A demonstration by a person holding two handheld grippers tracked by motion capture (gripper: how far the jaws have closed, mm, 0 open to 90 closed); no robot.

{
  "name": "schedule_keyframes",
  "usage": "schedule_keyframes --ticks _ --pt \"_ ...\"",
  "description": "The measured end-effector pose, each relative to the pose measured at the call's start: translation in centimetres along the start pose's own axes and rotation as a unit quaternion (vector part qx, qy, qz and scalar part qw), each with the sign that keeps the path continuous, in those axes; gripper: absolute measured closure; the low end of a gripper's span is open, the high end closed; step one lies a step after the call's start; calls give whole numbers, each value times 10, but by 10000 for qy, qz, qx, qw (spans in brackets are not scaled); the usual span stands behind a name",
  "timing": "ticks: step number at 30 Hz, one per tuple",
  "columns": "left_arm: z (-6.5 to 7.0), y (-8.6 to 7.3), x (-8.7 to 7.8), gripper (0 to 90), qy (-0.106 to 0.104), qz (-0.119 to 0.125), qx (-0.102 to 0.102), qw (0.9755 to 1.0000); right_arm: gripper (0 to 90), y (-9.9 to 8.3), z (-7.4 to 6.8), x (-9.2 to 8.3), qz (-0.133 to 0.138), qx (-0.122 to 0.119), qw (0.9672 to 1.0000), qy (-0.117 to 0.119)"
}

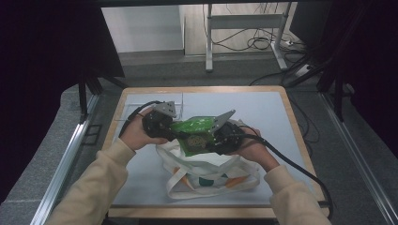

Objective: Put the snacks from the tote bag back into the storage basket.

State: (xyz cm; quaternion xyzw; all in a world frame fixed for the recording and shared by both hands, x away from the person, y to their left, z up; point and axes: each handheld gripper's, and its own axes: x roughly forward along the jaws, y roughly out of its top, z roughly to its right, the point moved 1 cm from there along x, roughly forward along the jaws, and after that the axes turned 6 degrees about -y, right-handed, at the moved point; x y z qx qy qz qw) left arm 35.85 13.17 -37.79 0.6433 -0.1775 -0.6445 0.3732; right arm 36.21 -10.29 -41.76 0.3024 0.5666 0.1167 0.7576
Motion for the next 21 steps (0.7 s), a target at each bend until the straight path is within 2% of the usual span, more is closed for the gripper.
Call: schedule_keyframes --ticks 4,6,8,16,21 --pt "-2 -2 -4 746 59 57 -35 10000 539 -2 0 -4 89 129 9999 -18" --pt "-3 -4 -6 748 21 115 -85 9999 526 -4 1 -8 245 289 9993 1" --pt "-3 -6 -8 748 15 138 -145 9998 496 -5 1 -10 308 328 9990 -11" --pt "-7 -11 -16 749 74 234 -270 9993 405 -8 2 -21 477 559 9972 -119" --pt "-10 -15 -20 749 88 254 -340 9991 370 -13 1 -28 575 841 9947 -138"
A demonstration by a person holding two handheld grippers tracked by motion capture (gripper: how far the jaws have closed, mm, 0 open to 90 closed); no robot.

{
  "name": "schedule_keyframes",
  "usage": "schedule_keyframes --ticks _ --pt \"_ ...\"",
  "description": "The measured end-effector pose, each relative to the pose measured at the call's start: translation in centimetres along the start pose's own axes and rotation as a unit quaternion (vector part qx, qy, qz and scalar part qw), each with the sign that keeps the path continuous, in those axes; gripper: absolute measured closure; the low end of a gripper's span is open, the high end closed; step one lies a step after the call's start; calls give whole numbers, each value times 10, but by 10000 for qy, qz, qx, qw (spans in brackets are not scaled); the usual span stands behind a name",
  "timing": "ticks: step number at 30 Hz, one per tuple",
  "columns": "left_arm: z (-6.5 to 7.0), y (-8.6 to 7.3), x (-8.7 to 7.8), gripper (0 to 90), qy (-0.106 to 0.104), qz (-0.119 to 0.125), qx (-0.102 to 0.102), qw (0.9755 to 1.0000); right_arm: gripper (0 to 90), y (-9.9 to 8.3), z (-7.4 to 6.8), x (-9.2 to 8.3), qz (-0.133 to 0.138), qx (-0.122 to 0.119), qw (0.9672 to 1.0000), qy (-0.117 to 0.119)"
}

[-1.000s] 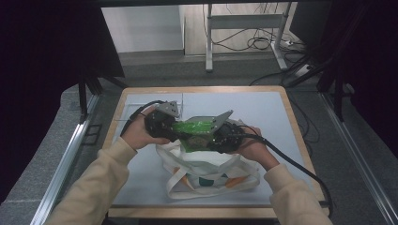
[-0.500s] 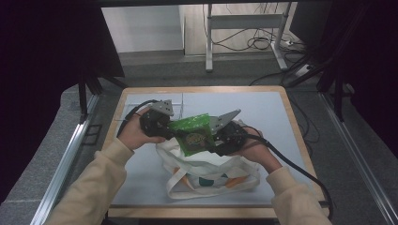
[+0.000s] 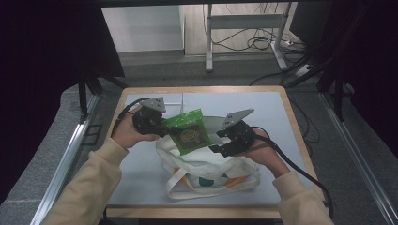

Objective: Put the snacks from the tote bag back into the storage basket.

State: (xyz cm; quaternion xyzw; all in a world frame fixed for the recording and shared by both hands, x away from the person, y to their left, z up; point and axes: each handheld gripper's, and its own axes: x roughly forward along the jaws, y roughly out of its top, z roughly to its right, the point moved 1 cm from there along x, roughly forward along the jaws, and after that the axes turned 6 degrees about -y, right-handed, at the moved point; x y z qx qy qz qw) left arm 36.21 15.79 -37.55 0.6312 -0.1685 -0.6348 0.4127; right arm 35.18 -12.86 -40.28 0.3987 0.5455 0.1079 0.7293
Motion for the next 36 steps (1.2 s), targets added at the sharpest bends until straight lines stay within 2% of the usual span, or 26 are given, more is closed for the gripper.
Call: schedule_keyframes --ticks 10,22,36 --pt "-3 -1 -11 750 33 151 -91 9998 351 -7 -2 -16 67 335 9993 -141" --pt "-4 2 -27 751 112 310 -111 9994 346 -17 -7 -22 118 309 9994 -104" --pt "-9 5 -40 752 202 346 -134 9991 346 -19 -6 -24 95 279 9995 -117"
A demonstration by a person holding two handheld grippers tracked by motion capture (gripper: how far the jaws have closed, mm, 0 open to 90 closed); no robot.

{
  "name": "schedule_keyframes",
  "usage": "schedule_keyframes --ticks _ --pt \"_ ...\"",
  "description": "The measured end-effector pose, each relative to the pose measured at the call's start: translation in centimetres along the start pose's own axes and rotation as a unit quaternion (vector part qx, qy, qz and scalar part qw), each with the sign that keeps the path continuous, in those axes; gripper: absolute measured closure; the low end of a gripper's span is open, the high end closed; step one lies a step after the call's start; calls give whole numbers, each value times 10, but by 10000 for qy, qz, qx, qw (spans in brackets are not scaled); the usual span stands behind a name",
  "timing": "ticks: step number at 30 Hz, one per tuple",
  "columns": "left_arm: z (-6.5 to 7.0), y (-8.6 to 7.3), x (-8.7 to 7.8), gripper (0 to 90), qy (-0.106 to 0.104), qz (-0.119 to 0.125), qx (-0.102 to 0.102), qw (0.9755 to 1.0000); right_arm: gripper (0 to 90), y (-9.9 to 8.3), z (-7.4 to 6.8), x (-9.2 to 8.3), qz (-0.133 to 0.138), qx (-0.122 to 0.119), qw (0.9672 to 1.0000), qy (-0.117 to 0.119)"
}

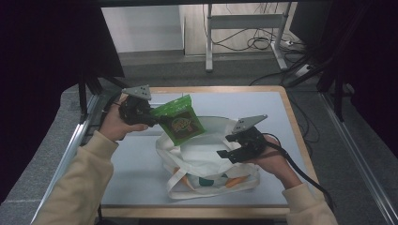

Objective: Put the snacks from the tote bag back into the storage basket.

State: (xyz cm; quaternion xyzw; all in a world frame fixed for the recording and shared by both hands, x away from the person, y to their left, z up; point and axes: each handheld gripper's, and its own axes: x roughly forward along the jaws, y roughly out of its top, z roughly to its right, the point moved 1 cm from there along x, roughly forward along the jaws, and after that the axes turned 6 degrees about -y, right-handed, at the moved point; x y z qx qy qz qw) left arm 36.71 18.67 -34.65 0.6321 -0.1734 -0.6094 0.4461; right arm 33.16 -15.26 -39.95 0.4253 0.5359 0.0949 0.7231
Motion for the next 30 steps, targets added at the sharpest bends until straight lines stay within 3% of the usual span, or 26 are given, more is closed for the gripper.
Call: schedule_keyframes --ticks 12,30 --pt "-7 6 -14 752 86 144 -85 9998 346 0 1 0 -19 -5 10000 -14" --pt "-19 14 -22 754 160 322 -253 9990 341 -1 1 2 -28 -25 10000 -30"
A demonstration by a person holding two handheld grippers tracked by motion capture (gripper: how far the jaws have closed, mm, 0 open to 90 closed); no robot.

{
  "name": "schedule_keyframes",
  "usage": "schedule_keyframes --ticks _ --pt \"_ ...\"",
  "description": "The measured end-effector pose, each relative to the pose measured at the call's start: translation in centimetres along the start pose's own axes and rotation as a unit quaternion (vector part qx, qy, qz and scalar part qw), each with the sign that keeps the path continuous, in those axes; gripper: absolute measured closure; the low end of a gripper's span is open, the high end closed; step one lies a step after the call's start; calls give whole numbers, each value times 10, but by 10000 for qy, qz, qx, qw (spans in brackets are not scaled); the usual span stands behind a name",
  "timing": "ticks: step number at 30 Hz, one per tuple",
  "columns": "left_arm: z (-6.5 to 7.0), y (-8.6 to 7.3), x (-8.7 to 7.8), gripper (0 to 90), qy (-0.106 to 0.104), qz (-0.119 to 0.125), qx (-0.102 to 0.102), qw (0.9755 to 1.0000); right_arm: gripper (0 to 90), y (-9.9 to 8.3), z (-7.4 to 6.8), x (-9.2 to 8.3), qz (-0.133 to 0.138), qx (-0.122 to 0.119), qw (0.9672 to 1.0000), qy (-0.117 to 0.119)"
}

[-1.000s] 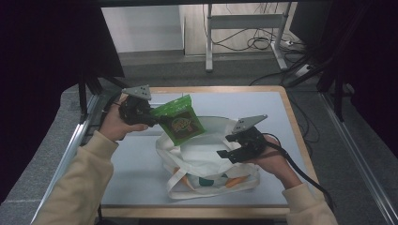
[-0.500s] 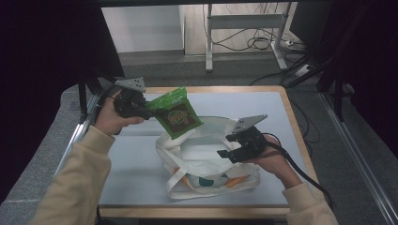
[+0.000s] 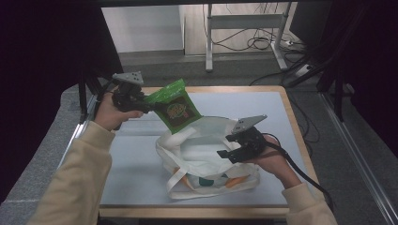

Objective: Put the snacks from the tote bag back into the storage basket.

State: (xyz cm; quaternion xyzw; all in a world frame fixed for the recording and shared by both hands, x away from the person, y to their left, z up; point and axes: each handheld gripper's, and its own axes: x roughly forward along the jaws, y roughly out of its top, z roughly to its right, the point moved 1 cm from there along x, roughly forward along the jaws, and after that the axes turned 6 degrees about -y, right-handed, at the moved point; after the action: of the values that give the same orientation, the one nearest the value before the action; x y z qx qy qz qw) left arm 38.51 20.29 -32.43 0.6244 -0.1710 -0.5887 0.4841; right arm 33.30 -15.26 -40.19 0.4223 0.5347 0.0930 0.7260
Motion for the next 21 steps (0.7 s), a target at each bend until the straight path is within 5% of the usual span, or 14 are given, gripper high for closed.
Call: schedule_keyframes --ticks 21 --pt "-19 16 -20 754 265 -6 -118 9996 339 -1 0 5 -24 -42 10000 18"
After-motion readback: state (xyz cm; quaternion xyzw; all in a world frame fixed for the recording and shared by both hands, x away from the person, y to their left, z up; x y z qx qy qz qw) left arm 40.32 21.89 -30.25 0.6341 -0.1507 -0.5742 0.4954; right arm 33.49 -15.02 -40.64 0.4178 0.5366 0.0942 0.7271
